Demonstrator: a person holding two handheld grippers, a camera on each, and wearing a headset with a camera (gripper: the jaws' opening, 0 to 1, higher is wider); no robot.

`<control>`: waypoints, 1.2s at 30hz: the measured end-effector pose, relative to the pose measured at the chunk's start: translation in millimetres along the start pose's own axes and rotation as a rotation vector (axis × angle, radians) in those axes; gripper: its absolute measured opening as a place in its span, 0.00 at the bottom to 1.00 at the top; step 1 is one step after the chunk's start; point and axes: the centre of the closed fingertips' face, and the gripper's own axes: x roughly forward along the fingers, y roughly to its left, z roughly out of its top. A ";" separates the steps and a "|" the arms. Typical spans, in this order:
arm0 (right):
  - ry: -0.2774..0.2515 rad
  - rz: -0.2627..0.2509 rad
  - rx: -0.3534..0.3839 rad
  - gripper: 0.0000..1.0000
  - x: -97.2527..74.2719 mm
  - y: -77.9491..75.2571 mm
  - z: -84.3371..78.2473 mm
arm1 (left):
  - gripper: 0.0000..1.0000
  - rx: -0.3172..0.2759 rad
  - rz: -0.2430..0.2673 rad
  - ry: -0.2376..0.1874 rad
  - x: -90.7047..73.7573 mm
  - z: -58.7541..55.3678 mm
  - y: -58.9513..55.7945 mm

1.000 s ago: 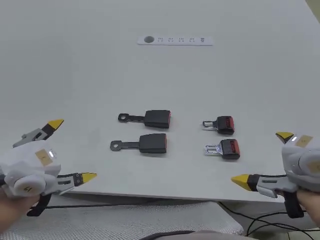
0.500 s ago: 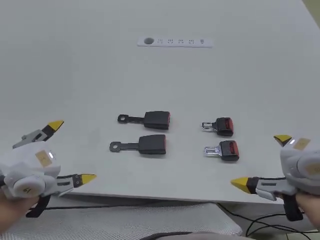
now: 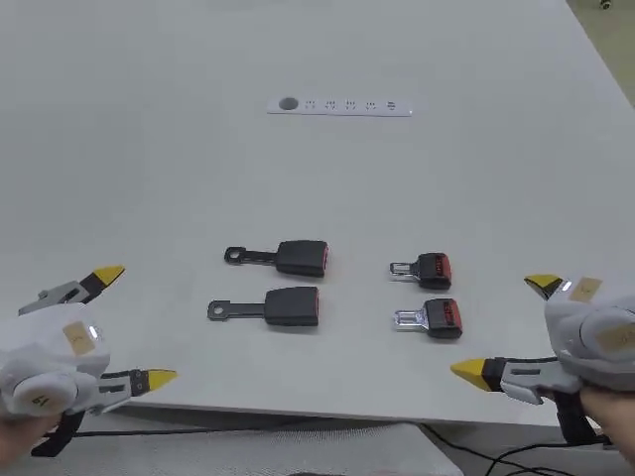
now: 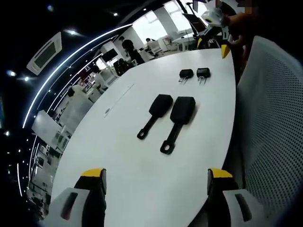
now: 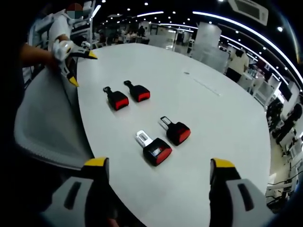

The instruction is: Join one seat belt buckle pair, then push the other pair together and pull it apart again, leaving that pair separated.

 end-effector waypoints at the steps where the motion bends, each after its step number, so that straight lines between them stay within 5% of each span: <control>1: 0.003 0.003 -0.002 0.89 -0.5 0.2 -0.8 | 0.93 0.000 -0.011 0.002 0.3 -0.4 -1.9; 16: 0.032 0.019 -0.053 0.89 -5.1 2.8 -13.3 | 1.00 -0.008 -0.121 -0.005 11.9 26.1 -14.3; 21: 0.005 0.026 -0.008 0.87 -7.0 -1.0 -5.6 | 1.00 -0.005 -0.146 0.001 21.2 38.7 -19.6; 29: 0.029 0.045 -0.085 0.84 -0.9 -0.2 3.1 | 0.96 -0.031 -0.162 -0.029 41.8 69.9 -19.8; 36: 0.040 0.080 -0.158 0.83 9.6 6.4 10.6 | 0.95 -0.052 -0.203 0.005 66.2 72.6 -26.0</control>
